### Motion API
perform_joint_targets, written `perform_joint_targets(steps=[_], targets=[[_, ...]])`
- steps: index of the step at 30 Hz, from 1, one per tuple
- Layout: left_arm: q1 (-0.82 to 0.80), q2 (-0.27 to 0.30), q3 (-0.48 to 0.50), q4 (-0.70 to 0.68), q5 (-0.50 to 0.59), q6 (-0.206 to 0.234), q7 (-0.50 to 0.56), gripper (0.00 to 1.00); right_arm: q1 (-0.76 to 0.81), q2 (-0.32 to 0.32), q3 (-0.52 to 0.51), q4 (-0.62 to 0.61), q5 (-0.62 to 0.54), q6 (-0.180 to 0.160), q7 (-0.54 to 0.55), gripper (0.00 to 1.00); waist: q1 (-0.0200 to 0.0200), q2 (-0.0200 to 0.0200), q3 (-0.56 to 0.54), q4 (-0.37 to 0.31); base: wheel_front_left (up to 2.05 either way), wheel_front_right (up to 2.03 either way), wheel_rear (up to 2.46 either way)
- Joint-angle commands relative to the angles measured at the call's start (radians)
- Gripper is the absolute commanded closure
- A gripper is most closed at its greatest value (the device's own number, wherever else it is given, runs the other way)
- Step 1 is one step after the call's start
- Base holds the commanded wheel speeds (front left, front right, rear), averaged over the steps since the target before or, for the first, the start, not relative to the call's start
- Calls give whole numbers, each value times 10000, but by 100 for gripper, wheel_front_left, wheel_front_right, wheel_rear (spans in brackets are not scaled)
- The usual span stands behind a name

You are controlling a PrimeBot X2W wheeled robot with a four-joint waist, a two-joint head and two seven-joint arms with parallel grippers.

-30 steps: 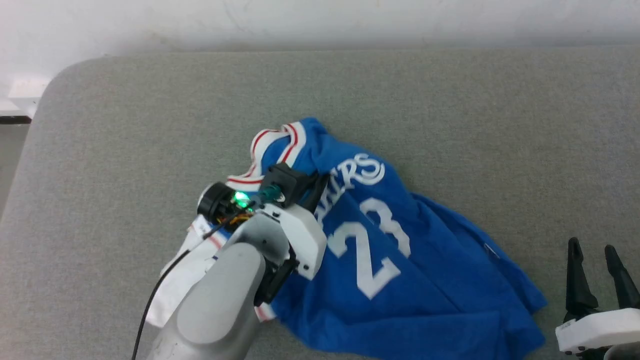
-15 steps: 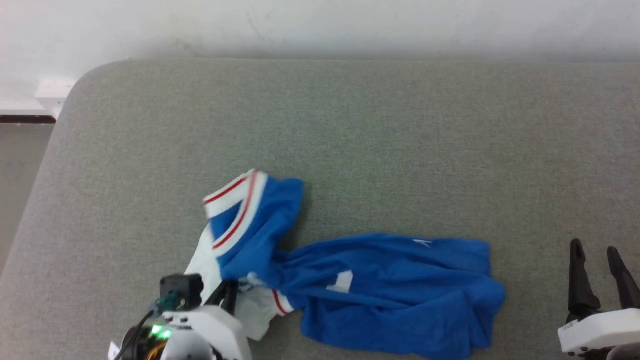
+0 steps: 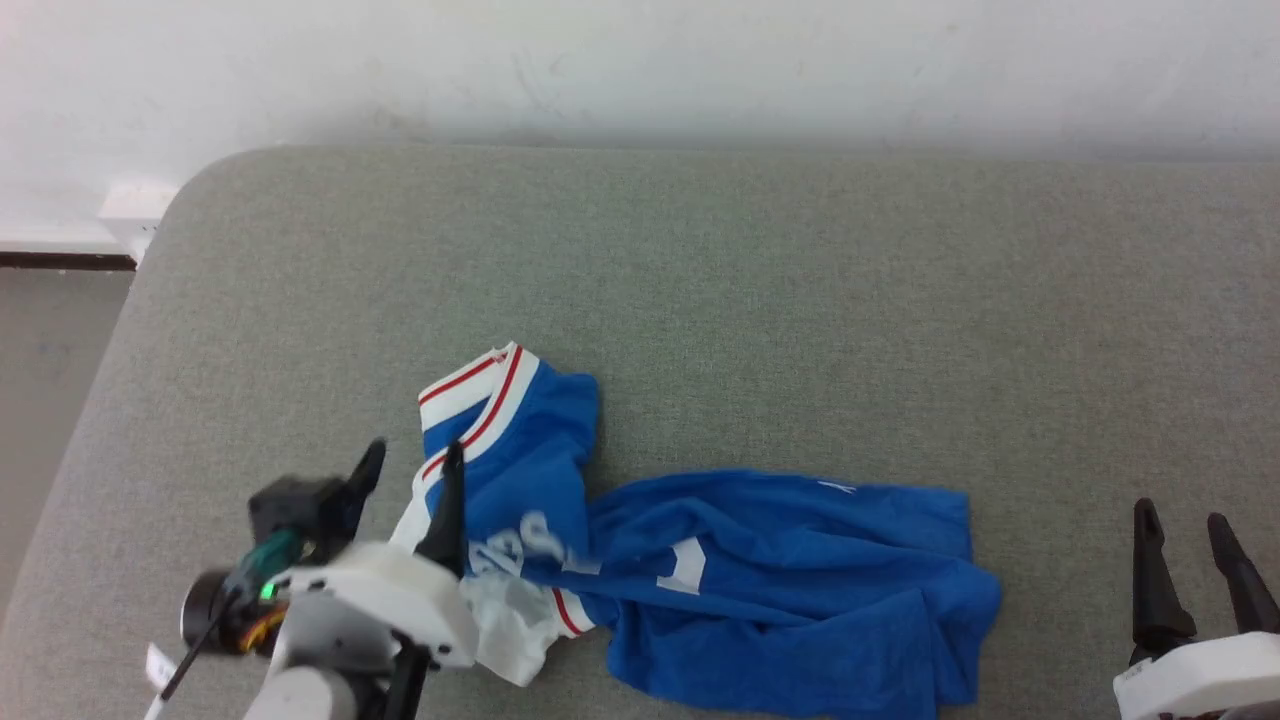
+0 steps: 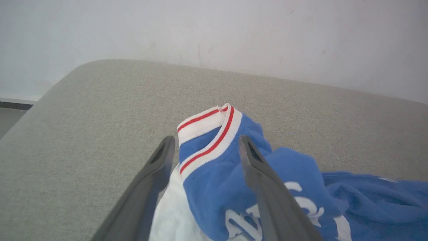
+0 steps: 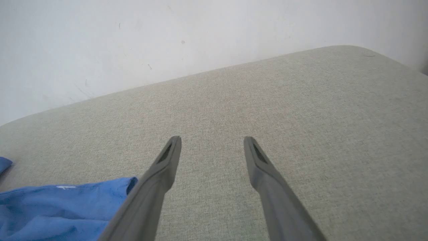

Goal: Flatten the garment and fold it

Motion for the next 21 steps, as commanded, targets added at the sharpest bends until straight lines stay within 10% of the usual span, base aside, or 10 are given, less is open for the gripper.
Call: perform_joint_targets(steps=[1,7,21], targets=[[-294,100,-129,-224,237,58,146,0,103,-1,7,-26,-36,-7,15,0,1,0,-70,5,0,0,0],[-1715,142,-1501,-371,1010,-580,1341,0,58,-1,186,-46,-7,-7,46,0,1,0,-57,-153,0,0,0],[-4486,319,-3584,4641,2911,-1674,3426,0,-280,-1,193,-74,26,-7,-44,0,1,0,896,-881,0,0,0]])
